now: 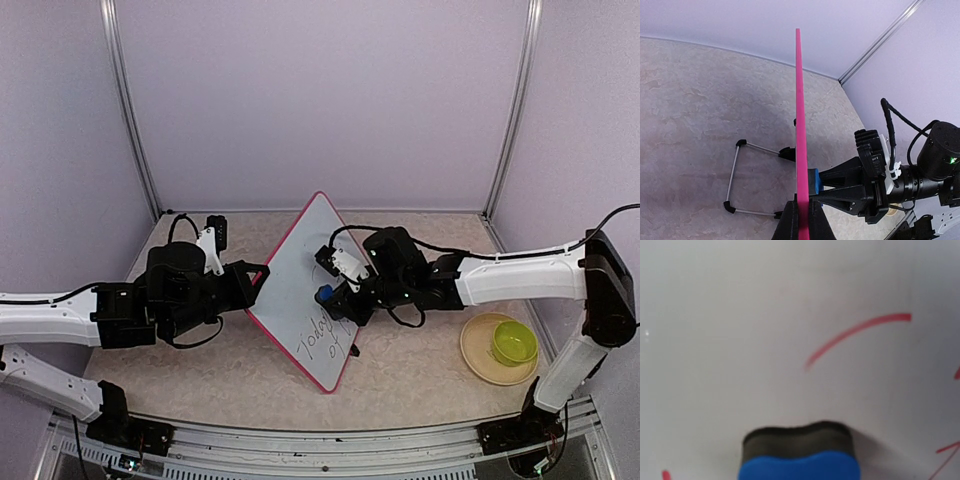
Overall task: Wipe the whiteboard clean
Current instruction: Erase the whiteboard at the center of the board.
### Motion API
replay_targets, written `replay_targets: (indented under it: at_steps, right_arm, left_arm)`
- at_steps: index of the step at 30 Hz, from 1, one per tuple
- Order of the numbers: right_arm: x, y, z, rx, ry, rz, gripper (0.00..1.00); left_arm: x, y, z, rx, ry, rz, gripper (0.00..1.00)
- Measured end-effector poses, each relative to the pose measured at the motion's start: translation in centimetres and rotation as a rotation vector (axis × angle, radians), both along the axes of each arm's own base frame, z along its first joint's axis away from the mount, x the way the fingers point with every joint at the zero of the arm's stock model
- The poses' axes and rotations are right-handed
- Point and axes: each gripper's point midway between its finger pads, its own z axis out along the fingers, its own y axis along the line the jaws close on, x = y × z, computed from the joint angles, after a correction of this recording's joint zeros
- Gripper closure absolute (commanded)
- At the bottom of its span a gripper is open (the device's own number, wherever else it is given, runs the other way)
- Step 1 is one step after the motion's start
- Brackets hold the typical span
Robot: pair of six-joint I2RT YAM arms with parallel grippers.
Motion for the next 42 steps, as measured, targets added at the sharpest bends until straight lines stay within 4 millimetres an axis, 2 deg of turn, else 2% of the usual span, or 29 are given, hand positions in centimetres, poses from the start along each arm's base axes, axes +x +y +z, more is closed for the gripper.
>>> replay_targets:
  at_steps: [10,13,17,20,26,35,42]
  right_arm:
    - [0.3,0.4,0.9,-0.04,0.021,0.006,1.0]
    - [1.3,1.0,2.4,-0.038,0.013,0.005,1.0]
    - [2.8,2.4,5.6,0.014,-0.039,0.004,1.0]
    - [3.4,2.6,6.6,0.031,-0.055,0.001,1.0]
    - [3.5,2.6,5.9,0.048,-0.057,0.005,1.0]
    - [2.1,0.1,1.2,0.007,-0.001,-0.009,1.0]
    - [2.1,-0.3,0.9,0.007,0.018,-0.012,1.0]
  left_arm:
    - [-0.1,-0.1,0.1,-0.007,-0.002,-0.002,1.0]
    - [0.0,0.0,0.1,-0.006,-0.002,0.001,1.0]
    - [-0.1,-0.2,0.2,-0.009,-0.003,-0.004,1.0]
    - [-0.3,-0.2,0.2,-0.012,-0.005,-0.008,1.0]
    - [-0.2,-0.1,0.2,-0.009,-0.003,-0.003,1.0]
    - [-0.2,0.0,0.1,-0.004,-0.003,0.002,1.0]
    - [-0.2,-0.1,0.1,-0.005,-0.003,0.001,1.0]
